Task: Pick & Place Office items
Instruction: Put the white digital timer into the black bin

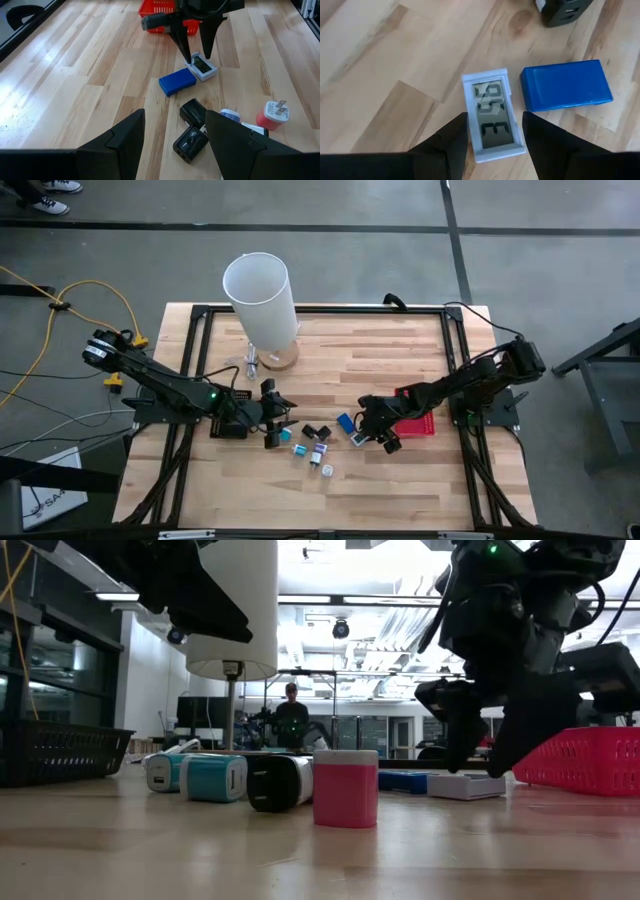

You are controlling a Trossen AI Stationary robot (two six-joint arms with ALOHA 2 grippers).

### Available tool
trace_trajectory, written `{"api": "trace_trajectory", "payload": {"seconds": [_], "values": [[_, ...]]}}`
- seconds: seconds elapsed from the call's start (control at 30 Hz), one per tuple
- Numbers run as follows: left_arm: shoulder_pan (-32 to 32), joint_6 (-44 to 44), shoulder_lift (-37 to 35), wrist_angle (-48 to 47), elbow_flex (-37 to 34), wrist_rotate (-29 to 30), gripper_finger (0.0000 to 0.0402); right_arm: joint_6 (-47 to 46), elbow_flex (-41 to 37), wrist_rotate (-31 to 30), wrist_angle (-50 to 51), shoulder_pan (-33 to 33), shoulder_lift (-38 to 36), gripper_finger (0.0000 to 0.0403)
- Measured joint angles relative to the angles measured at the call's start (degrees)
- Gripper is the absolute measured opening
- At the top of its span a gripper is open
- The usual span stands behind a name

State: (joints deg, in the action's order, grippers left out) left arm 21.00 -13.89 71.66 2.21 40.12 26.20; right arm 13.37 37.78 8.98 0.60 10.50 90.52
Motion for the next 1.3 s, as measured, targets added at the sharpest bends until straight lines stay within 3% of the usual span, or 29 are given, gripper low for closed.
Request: {"api": "trace_trajectory", "payload": {"seconds": [1.3], "values": [[0.01, 0.0, 0.0, 0.01, 0.0, 0.0, 0.0203, -1.53, 0.0, -1.39, 0.53, 0.0, -0.04, 0.0174]]}}
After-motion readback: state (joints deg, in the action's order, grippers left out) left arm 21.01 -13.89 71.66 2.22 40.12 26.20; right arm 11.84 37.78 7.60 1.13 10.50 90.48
